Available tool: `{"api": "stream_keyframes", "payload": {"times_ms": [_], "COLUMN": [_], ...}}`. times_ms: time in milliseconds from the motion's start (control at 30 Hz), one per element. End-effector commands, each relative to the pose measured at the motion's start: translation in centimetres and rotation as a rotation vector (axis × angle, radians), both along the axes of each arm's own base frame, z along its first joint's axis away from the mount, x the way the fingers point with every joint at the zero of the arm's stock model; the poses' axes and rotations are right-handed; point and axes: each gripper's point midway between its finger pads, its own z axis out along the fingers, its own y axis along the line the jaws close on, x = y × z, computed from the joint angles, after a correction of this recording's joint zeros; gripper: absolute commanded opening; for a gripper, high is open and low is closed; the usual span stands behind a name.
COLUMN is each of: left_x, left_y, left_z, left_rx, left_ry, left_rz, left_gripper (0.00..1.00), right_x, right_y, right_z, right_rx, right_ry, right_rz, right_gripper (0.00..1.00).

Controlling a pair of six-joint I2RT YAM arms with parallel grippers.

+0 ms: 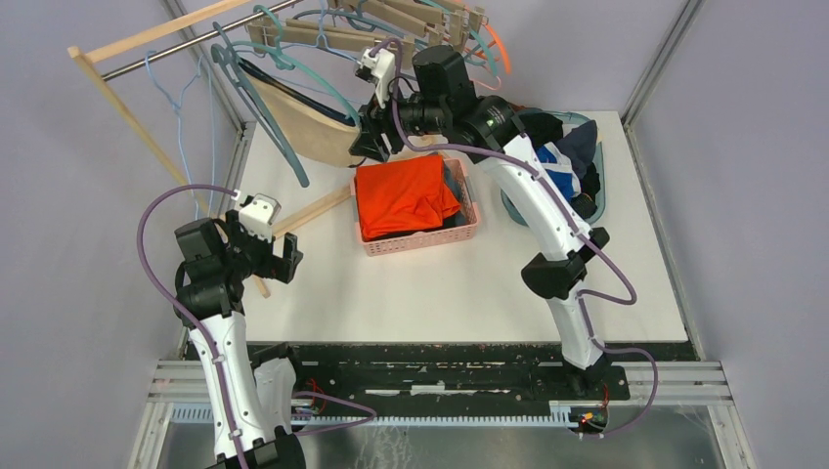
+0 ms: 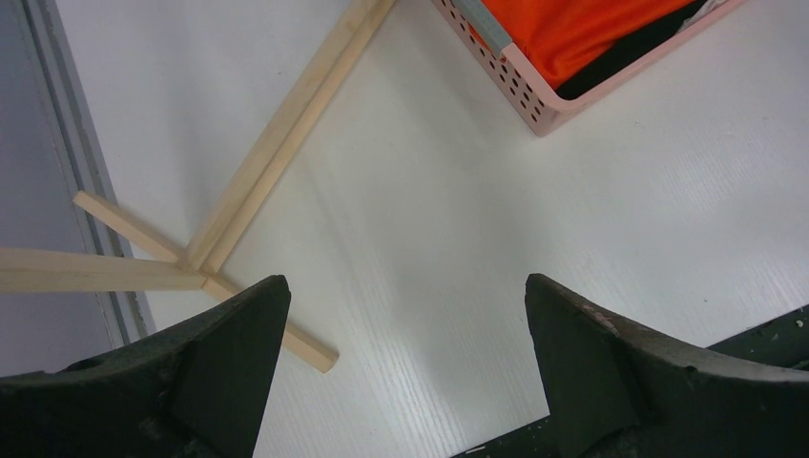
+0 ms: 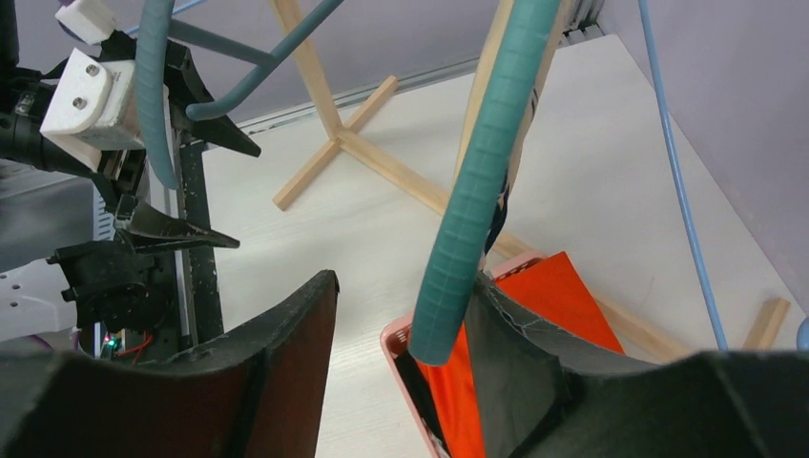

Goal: Remove the underwear clipped to the hanger
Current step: Pick up the hanger from the clothesline.

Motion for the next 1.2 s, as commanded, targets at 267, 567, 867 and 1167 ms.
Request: {"api": "stream_keyframes", "payload": {"times_ms": [267, 567, 867, 1167], "left_x": [0.3, 0.4, 0.4, 0.5], "left_y": [0.4, 0.7, 0.9, 0.9], "left_z": [0.3, 0.0, -0.4, -0.2], "left_rx": [0.008, 0.020, 0.030, 0.029], "left_ry": [-0.017, -0.004, 0.004, -0.008], "left_rz": [0.025, 0.027, 0.032, 0.029], "left_gripper": [0.99, 0.99, 0.99, 0.99], "right_x": [2.3, 3.7, 3.8, 2.6], "right_y": [2.6, 3.1, 1.6, -0.7], "right_z": [4.3, 5.1, 7.8, 11.5], "right_rx": [0.175, 0.219, 0.256, 0.311], "right_ry": [-0.117, -0.157, -0.204, -0.228], "right_rz": [-0.044, -0.082, -0.155, -0.210], "right_gripper": [0.38, 0.30, 0.00, 0.00]}}
